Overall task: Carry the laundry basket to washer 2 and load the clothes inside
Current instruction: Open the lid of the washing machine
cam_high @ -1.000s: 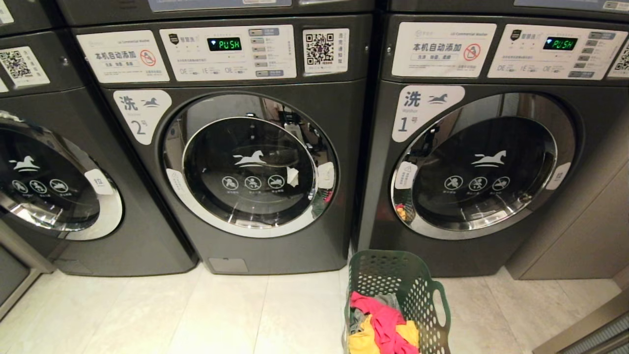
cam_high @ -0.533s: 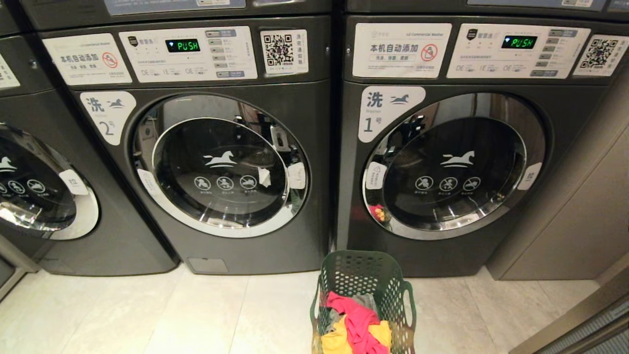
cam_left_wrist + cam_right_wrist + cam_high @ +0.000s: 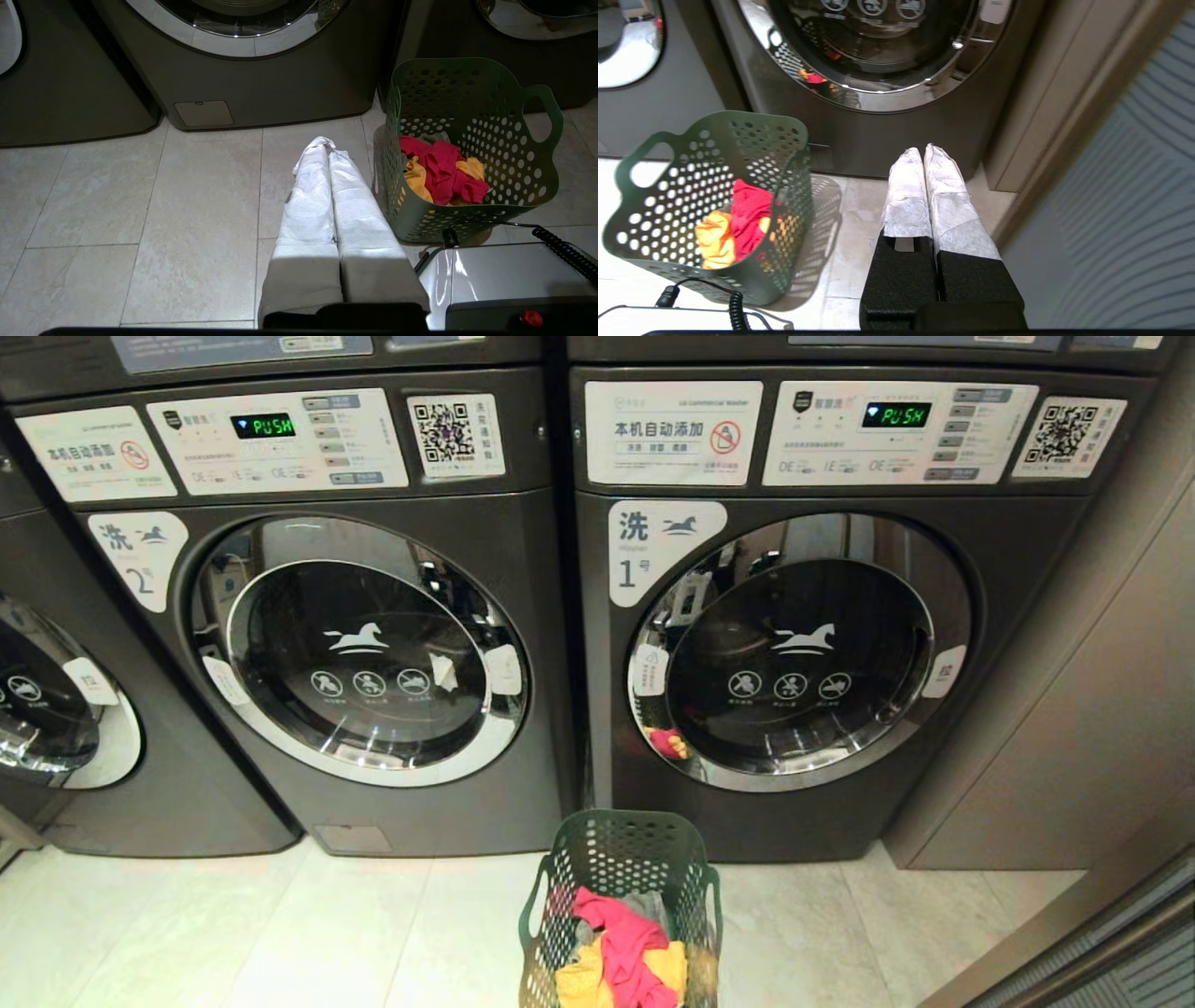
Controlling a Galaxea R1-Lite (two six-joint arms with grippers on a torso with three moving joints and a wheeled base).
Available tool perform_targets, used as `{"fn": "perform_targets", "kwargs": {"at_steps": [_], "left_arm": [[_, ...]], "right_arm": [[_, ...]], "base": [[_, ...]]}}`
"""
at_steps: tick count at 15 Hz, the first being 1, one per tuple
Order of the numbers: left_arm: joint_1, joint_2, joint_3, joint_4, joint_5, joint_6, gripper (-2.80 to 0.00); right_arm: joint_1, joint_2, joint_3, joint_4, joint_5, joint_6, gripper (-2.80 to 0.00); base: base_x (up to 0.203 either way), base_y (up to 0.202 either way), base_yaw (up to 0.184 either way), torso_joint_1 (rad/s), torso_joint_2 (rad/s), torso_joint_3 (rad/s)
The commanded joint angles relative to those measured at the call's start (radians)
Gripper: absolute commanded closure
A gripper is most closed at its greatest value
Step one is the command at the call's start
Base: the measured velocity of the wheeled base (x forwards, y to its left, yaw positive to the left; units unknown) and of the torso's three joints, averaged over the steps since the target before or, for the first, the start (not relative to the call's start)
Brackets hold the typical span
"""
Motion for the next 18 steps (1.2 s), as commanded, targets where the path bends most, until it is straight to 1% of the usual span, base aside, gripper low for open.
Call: {"fn": "perform_targets", "kwargs": {"at_steps": [1, 6, 18], "left_arm": [[0.000, 0.000, 0.000, 0.002, -0.001, 0.000, 0.00], [0.000, 0.000, 0.001, 0.002, 0.000, -0.001, 0.00], [0.000, 0.000, 0.001, 0.002, 0.000, 0.000, 0.00]], "right_arm": [[0.000, 0.002, 0.000, 0.002, 0.000, 0.000, 0.00], [0.000, 0.001, 0.001, 0.002, -0.002, 0.000, 0.00], [0.000, 0.000, 0.000, 0.002, -0.001, 0.000, 0.00]], "base": [[0.000, -0.189, 0.000, 0.002, 0.00, 0.002], [0.000, -0.171, 0.002, 0.002, 0.00, 0.005], [0.000, 0.000, 0.000, 0.000, 0.00, 0.000]]}}
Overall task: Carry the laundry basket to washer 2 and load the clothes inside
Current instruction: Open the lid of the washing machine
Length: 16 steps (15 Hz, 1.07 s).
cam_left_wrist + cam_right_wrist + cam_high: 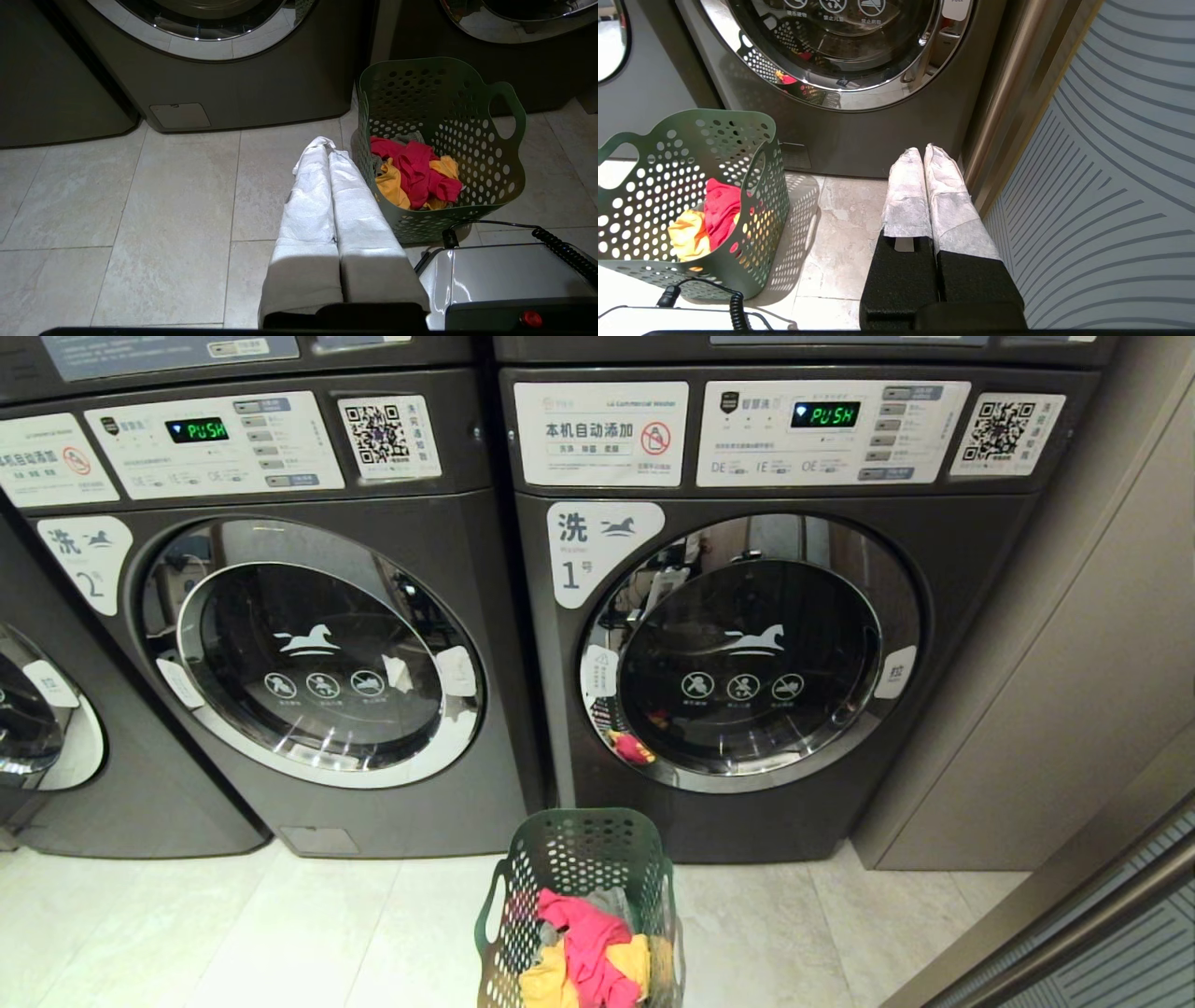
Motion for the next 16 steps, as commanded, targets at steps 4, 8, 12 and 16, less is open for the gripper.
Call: {"fn": "perform_targets", "kwargs": {"at_steps": [4, 8, 12, 16], "left_arm": [[0.000, 0.000, 0.000, 0.002, 0.000, -0.003, 0.00], [0.000, 0.002, 0.000, 0.002, 0.000, 0.000, 0.00], [0.000, 0.000, -0.002, 0.002, -0.001, 0.003, 0.00], [0.000, 0.000, -0.002, 0.002, 0.000, 0.002, 0.00]], "right_arm": [[0.000, 0.001, 0.000, 0.000, 0.003, -0.003, 0.00], [0.000, 0.002, 0.000, 0.000, 0.003, -0.003, 0.00], [0.000, 0.001, 0.000, 0.000, 0.003, -0.003, 0.00], [0.000, 0.002, 0.000, 0.000, 0.002, -0.001, 0.00]], "base": [[0.000, 0.000, 0.000, 0.000, 0.00, 0.000], [0.000, 0.000, 0.000, 0.003, 0.00, -0.084], [0.000, 0.000, 0.000, 0.001, 0.00, -0.185], [0.000, 0.000, 0.000, 0.006, 0.00, -0.198]]}}
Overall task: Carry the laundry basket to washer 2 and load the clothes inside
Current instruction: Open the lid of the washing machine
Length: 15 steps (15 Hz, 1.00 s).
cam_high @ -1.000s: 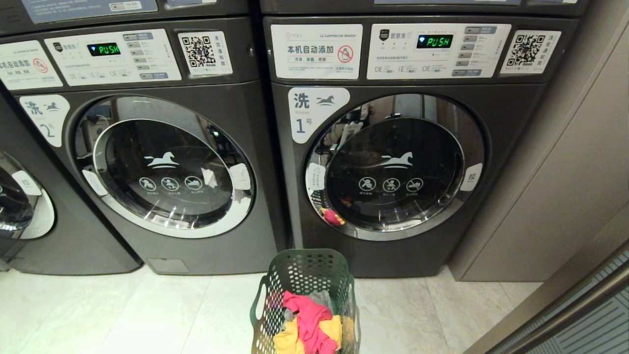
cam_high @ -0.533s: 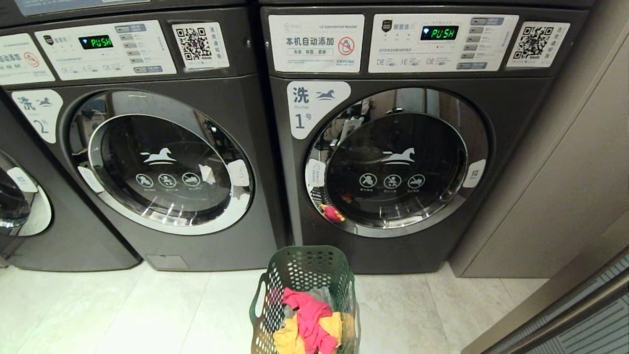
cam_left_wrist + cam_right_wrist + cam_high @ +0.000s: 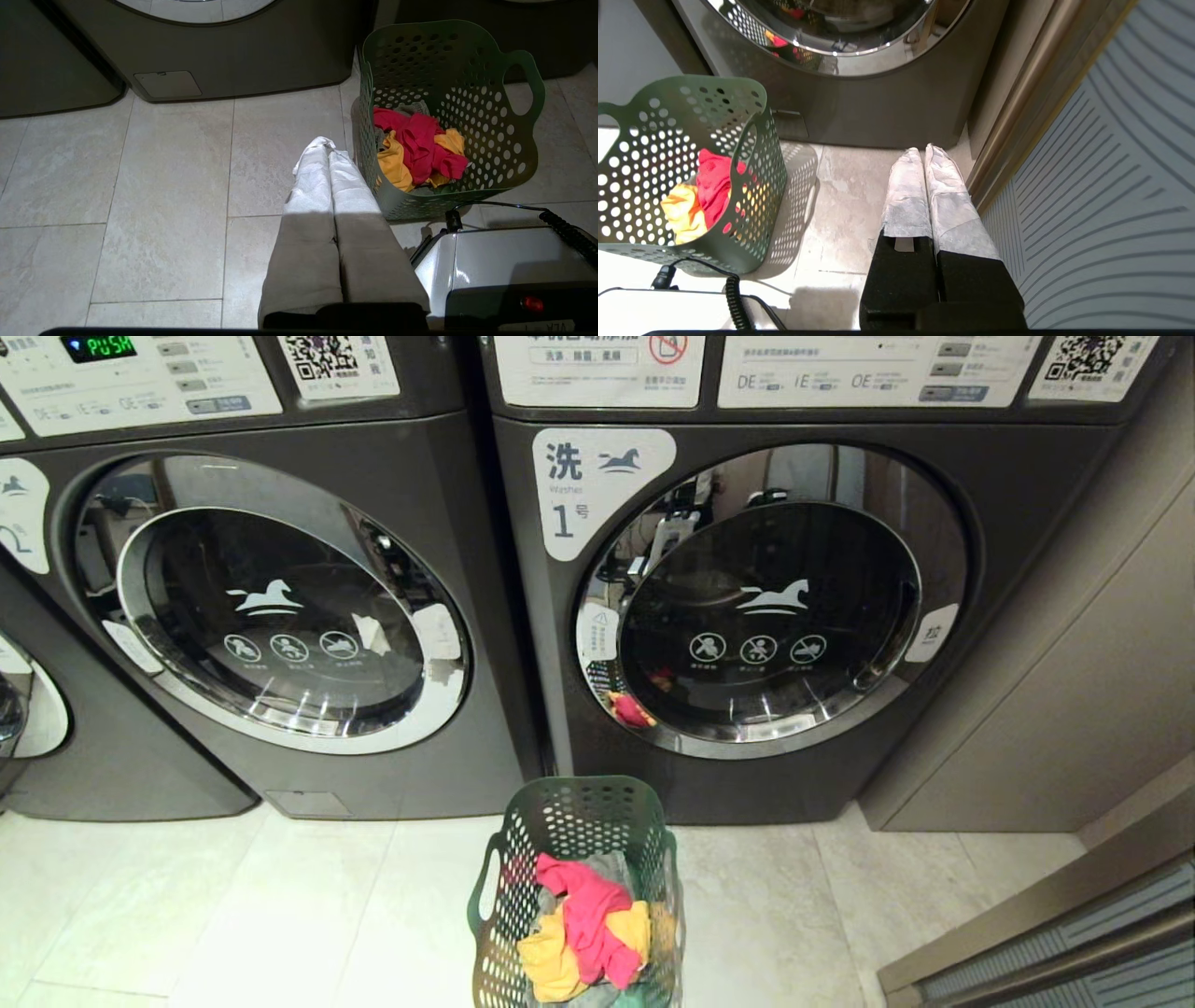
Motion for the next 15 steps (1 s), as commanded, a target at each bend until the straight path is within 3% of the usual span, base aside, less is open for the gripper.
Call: {"fn": "perform_targets", "kwargs": {"at_steps": [1, 9, 15], "left_arm": [[0.000, 0.000, 0.000, 0.001, 0.000, 0.000, 0.00], [0.000, 0.000, 0.000, 0.001, 0.000, -0.001, 0.00], [0.000, 0.000, 0.001, 0.000, -0.001, -0.003, 0.00]], "right_arm": [[0.000, 0.001, 0.001, 0.000, 0.000, 0.000, 0.00], [0.000, 0.001, 0.000, 0.000, -0.002, 0.000, 0.00], [0.000, 0.002, 0.000, 0.000, -0.002, 0.000, 0.00]], "base": [[0.000, 0.000, 0.000, 0.002, 0.01, -0.204], [0.000, 0.000, 0.000, 0.005, 0.00, -0.199], [0.000, 0.000, 0.000, 0.002, 0.00, -0.033]]}}
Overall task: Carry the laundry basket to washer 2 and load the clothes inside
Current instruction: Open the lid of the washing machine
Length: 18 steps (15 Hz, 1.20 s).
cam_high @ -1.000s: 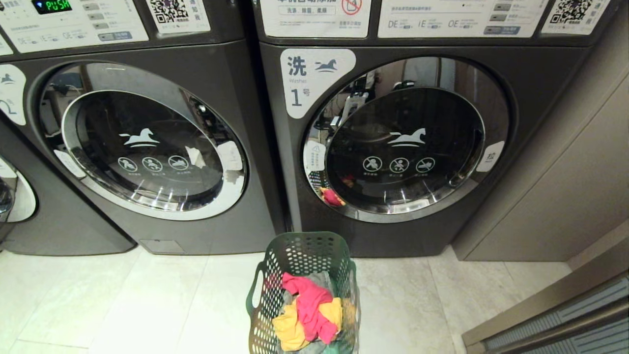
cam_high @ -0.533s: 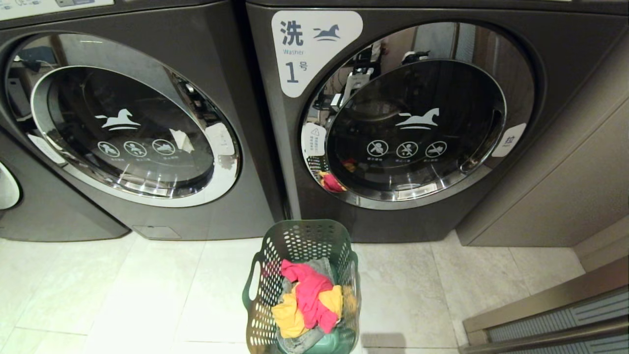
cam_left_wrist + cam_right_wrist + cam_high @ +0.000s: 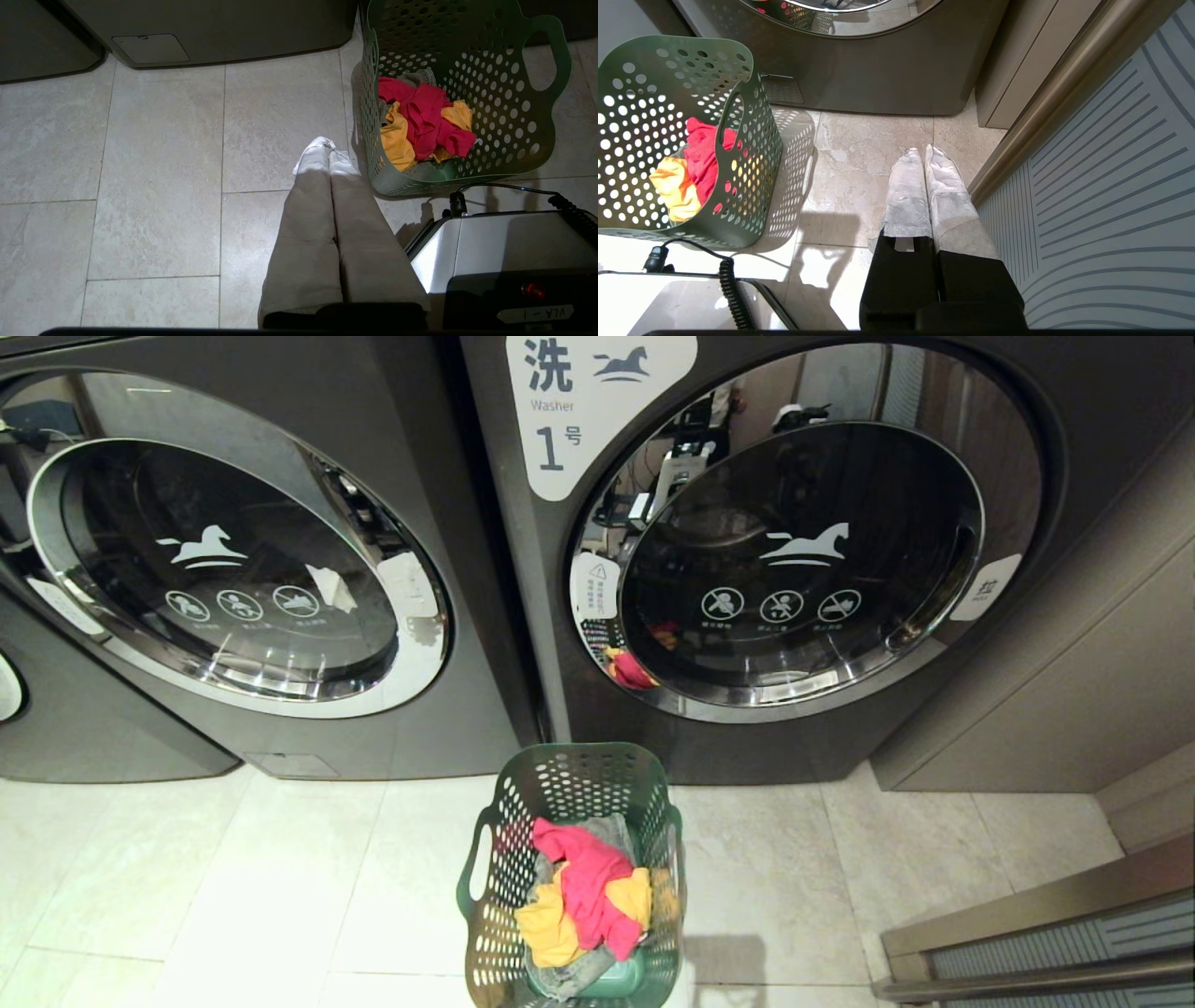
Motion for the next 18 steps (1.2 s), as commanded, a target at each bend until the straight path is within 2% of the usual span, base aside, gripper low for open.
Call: {"fn": "perform_targets", "kwargs": {"at_steps": [1, 6, 8, 11, 15, 18], "left_arm": [[0.000, 0.000, 0.000, 0.002, -0.001, 0.003, 0.00], [0.000, 0.000, -0.004, 0.000, 0.001, 0.006, 0.00], [0.000, 0.000, -0.067, -0.008, -0.004, 0.002, 0.00], [0.000, 0.043, -0.227, -0.007, -0.027, 0.002, 0.00], [-0.003, 0.318, -0.447, -0.019, -0.084, -0.040, 0.00], [-0.004, 0.605, -0.562, -0.072, -0.146, -0.141, 0.00]], "right_arm": [[0.000, 0.001, 0.000, 0.000, 0.002, -0.001, 0.00], [0.000, 0.002, 0.000, 0.000, 0.002, -0.003, 0.00], [0.000, 0.001, 0.001, 0.000, 0.000, -0.002, 0.00], [0.000, 0.000, 0.000, 0.000, 0.002, -0.014, 0.00], [0.000, 0.002, 0.000, 0.000, 0.005, -0.022, 0.00], [0.000, 0.002, 0.000, -0.002, 0.004, -0.018, 0.00]], "base": [[0.000, 0.000, 0.000, 0.000, 0.00, 0.000], [0.000, 0.000, 0.000, 0.000, 0.00, 0.000], [0.000, 0.000, 0.000, 0.000, 0.00, 0.000], [0.000, 0.000, 0.000, 0.000, 0.00, 0.000], [0.000, 0.000, 0.000, 0.000, 0.00, 0.000], [0.000, 0.000, 0.000, 0.000, 0.00, 0.000]]}}
